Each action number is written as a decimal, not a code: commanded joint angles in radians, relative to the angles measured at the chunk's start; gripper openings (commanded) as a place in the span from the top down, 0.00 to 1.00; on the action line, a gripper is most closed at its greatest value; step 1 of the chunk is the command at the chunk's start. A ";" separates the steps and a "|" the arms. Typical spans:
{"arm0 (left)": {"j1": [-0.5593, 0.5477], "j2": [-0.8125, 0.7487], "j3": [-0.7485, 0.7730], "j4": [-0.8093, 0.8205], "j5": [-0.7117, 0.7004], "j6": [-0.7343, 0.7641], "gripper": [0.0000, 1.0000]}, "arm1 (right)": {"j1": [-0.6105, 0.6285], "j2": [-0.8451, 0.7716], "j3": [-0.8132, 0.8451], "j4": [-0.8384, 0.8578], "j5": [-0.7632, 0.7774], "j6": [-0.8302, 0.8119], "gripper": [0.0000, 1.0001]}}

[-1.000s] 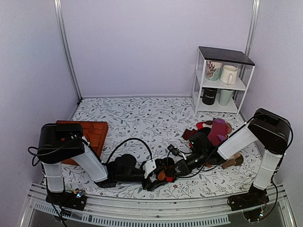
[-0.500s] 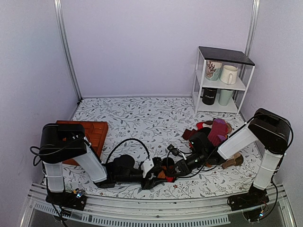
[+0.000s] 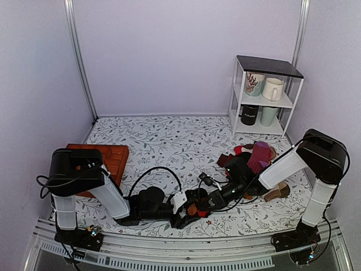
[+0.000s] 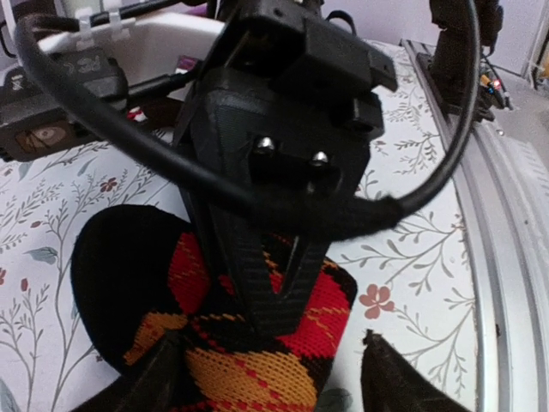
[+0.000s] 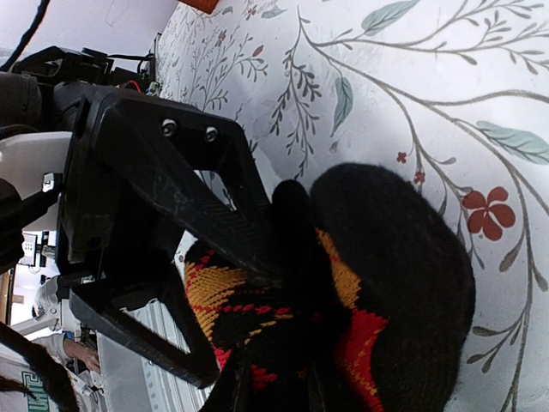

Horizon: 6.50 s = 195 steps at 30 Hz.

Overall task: Roll the socks
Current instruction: Roll the sock at the center of the board.

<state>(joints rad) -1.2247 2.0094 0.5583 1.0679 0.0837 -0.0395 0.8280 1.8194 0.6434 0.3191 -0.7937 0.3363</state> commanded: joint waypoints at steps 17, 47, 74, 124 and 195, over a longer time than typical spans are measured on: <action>-0.044 0.110 0.015 -0.420 0.130 -0.058 1.00 | 0.011 0.083 0.017 -0.257 0.116 -0.041 0.89; -0.045 -0.312 -0.139 -0.190 0.085 0.048 0.05 | 0.010 0.101 0.061 -0.291 0.122 -0.075 0.89; -0.027 -0.174 -0.072 -0.117 0.008 0.074 0.05 | 0.010 0.096 0.041 -0.284 0.122 -0.075 0.89; -0.026 0.020 0.036 -0.319 0.093 0.135 0.66 | 0.010 0.119 0.047 -0.304 0.114 -0.077 0.89; 0.056 0.245 0.010 -0.436 0.343 -0.246 1.00 | 0.152 -0.081 -0.281 0.416 0.314 -0.187 0.81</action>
<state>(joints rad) -1.1419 2.1170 0.6163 1.1213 0.4175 -0.2592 0.9752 1.6917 0.3218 0.8608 -0.5182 0.1188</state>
